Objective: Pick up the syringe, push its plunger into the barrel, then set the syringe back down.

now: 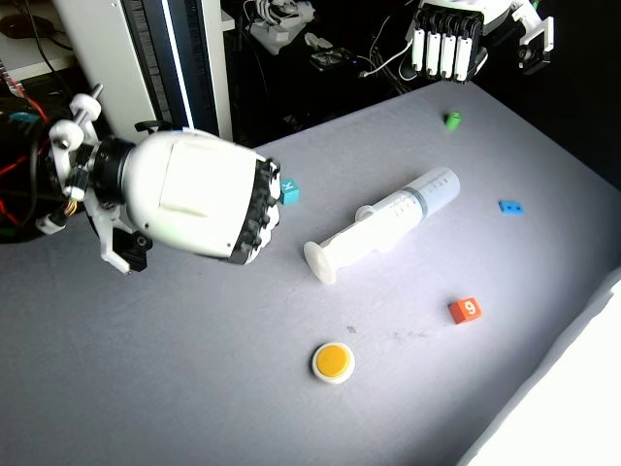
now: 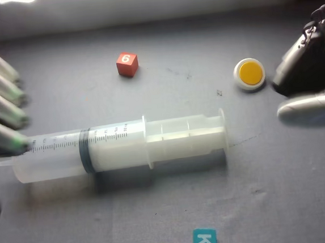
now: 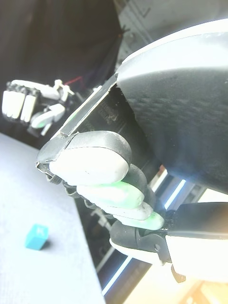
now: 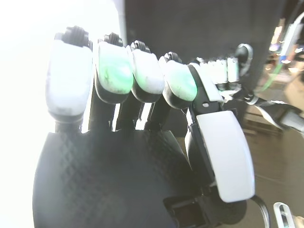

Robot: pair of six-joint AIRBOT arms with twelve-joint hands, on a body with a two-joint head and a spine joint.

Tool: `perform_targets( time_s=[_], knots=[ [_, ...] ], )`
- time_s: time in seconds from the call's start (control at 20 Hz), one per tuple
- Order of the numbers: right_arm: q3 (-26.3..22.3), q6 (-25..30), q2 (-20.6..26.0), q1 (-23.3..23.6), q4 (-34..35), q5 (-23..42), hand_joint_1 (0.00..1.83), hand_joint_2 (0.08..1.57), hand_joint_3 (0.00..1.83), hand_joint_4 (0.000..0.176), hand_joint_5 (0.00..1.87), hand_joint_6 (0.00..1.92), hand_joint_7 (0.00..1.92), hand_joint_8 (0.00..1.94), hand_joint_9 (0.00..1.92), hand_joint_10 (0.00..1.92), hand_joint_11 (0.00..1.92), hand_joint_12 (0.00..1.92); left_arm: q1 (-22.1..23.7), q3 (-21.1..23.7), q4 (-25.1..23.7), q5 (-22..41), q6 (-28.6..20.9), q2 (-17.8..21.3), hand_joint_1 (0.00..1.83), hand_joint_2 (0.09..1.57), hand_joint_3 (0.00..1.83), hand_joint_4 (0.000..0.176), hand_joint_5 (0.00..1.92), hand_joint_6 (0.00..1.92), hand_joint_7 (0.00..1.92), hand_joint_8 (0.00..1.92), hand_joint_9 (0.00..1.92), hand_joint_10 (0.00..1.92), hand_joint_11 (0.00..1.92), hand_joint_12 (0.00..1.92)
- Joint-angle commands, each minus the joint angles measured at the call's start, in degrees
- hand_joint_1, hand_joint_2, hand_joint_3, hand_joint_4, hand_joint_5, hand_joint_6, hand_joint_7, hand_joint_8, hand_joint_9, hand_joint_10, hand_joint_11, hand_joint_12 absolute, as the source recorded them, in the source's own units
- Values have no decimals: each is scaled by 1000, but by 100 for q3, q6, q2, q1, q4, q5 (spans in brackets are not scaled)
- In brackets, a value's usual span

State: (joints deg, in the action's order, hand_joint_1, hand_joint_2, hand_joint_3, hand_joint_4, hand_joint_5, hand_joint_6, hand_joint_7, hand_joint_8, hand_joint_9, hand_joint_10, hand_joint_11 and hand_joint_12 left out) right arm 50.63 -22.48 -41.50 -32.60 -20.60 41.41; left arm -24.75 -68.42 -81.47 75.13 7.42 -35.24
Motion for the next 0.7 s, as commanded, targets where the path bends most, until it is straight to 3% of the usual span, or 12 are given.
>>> perform_targets(
  time_s=[0.0, 0.35, 0.45, 0.5, 0.55, 0.6, 0.65],
  knots=[
    [-20, 0, 39, 18, 164, 733, 0, 1119, 20, 0, 2, 1, 0, 0, 0, 0, 0, 0, 20, 2, 536, 268, 6, -28, 0, 1065, 32, 0, 0, 0, 0, 0, 0, 0, 0, 0],
    [-29, -135, 36, -25, 184, 764, 0, 1140, 21, 0, 23, 9, 0, 0, 0, 0, 0, 0, -11, -94, 538, 267, 38, -43, 0, 1095, 32, 0, 0, 0, 5, 2, 0, 0, 0, 0],
    [-71, -133, 35, -76, 401, 765, 0, 1101, 1, 0, 3, 1, 0, 0, 0, 0, 0, 0, 10, -89, 612, 267, 38, -45, 17, 1033, 0, 0, 0, 0, 0, 0, 0, 0, 0, 0],
    [-89, -133, 35, -98, 475, 765, 0, 1102, 1, 0, 3, 1, 0, 0, 0, 0, 0, 0, 16, -68, 712, 277, 39, -42, 289, 1002, 0, 0, 0, 0, 0, 0, 0, 0, 0, 0],
    [-94, -133, 36, -102, 475, 765, 0, 1102, 1, 0, 7, 3, 0, 0, 0, 0, 0, 0, 14, -55, 755, 281, 39, -39, 708, 926, 0, 0, 0, 0, 0, 0, 0, 0, 1, 0],
    [-97, -133, 36, -102, 475, 761, 0, 1102, 1, 0, 12, 5, 0, 0, 0, 0, 0, 0, 12, -52, 763, 308, 36, -32, 934, 841, 0, 0, 0, 0, 0, 0, 0, 0, 0, 0],
    [-100, -133, 36, -108, 475, 759, 0, 1102, 1, 0, 12, 4, 0, 0, 0, 0, 0, 0, 7, -65, 766, 324, 36, -32, 1105, 895, 2, 0, 0, 0, 0, 0, 0, 0, 20, 9]
  ],
)
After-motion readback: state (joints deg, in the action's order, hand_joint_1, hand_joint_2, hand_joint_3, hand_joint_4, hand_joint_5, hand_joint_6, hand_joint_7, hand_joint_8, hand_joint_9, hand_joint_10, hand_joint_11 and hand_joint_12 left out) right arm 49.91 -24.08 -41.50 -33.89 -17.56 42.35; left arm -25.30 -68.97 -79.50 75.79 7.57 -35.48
